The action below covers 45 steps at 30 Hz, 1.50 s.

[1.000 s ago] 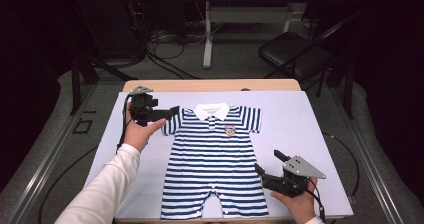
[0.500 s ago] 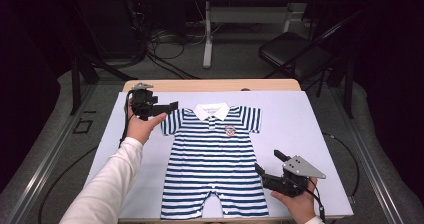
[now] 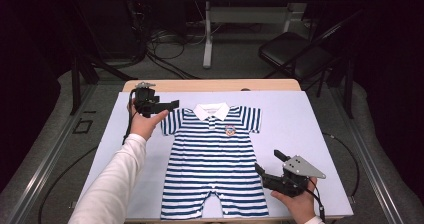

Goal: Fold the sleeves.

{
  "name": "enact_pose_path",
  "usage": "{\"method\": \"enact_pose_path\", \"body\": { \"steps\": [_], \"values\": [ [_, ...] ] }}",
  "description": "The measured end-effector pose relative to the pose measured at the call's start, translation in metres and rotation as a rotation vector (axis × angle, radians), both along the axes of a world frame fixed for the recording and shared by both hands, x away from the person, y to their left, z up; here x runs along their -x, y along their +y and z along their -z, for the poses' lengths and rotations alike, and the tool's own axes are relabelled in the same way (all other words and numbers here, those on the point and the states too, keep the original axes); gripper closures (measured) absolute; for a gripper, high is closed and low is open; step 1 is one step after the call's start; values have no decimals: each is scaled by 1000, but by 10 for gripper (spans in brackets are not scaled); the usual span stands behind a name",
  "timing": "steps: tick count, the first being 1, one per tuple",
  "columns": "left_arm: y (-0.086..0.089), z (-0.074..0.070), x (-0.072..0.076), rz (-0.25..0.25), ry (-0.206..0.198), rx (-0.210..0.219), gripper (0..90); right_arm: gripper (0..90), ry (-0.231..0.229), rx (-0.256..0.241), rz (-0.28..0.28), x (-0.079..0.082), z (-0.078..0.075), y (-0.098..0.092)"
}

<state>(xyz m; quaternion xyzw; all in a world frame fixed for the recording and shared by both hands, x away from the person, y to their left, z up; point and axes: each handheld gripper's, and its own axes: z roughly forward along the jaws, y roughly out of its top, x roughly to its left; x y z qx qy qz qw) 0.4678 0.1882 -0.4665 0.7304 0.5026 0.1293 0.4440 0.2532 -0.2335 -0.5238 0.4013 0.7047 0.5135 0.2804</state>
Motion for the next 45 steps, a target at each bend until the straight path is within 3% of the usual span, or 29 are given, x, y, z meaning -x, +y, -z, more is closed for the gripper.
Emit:
{"method": "enact_pose_path", "body": {
  "steps": [14,23,28,31,33,38,45],
  "values": [
    [0,18,-19,-41,69,-2,171,205,6,-9,-3,-1,1,-1],
    [6,29,-29,-87,87,4,246,214,3,-8,1,-1,1,-1],
    [10,38,-35,-112,114,-11,290,214,6,-4,-2,-1,2,-1],
    [10,42,-38,-127,101,-39,349,214,9,-5,-3,-1,2,0],
    [11,46,-40,-134,99,-34,374,213,9,-4,-1,-1,2,1],
    [12,54,-46,-159,104,-65,385,213,9,-2,-3,-1,2,1],
    [17,65,-52,-178,155,-58,403,213,11,-2,-3,-1,3,0]
  ]
}}
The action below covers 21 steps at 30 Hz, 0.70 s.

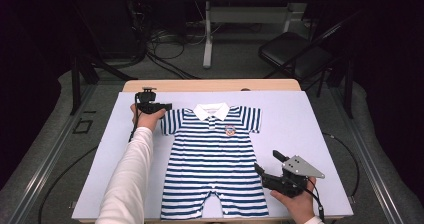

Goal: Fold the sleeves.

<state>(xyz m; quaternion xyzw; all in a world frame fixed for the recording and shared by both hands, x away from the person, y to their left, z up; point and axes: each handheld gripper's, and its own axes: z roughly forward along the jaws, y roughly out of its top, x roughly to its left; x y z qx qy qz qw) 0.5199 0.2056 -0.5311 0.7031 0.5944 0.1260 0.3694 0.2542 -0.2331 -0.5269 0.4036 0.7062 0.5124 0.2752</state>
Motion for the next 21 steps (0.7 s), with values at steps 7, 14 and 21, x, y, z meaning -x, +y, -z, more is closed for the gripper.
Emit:
{"method": "enact_pose_path", "body": {
  "steps": [7,14,21],
  "values": [
    [5,8,-3,-16,67,22,470,214,3,-2,1,-1,1,0],
    [7,15,-6,-21,70,-7,474,215,13,-3,3,-1,1,0],
    [7,20,-7,-34,89,-1,537,217,17,-7,5,-1,1,-1]
  ]
}}
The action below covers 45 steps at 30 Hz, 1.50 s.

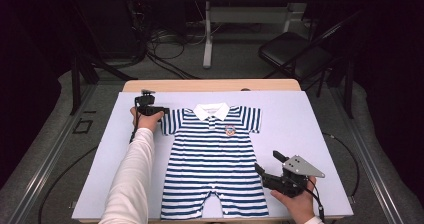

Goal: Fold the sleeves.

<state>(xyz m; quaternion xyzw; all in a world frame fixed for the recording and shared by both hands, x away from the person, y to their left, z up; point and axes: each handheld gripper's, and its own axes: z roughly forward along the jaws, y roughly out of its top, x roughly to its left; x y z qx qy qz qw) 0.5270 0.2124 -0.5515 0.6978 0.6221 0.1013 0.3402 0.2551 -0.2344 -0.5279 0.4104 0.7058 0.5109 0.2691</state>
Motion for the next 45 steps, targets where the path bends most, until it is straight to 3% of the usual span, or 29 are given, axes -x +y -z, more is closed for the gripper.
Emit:
{"method": "enact_pose_path", "body": {
  "steps": [9,26,45],
  "values": [
    [3,2,-1,-29,-5,5,607,222,3,-5,1,0,0,-1],
    [1,2,-1,-15,-11,-56,820,229,10,-6,2,0,0,-1],
    [1,-7,3,2,-39,-40,872,233,9,-4,5,-1,0,-1]
  ]
}}
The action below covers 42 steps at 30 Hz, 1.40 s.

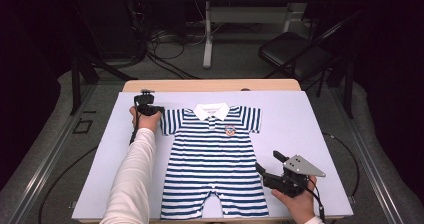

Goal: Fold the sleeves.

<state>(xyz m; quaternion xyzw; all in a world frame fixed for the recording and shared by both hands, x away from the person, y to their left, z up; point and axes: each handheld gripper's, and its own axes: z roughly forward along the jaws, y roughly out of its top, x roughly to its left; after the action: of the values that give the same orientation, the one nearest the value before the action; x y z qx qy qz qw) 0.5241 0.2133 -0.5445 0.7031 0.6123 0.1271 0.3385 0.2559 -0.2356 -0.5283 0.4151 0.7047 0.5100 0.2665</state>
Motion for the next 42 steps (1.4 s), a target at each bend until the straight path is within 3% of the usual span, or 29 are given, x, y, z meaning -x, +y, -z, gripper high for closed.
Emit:
{"method": "enact_pose_path", "body": {
  "steps": [8,26,33,42],
  "values": [
    [-3,-9,5,13,-42,9,874,229,3,-6,0,0,0,1],
    [-13,-29,17,77,-93,24,876,184,3,-14,-11,0,-1,2],
    [-17,-34,20,102,-108,22,876,153,-1,4,-4,0,-1,5],
    [-22,-43,26,132,-139,30,877,118,24,-34,-35,1,-4,4]
  ]
}}
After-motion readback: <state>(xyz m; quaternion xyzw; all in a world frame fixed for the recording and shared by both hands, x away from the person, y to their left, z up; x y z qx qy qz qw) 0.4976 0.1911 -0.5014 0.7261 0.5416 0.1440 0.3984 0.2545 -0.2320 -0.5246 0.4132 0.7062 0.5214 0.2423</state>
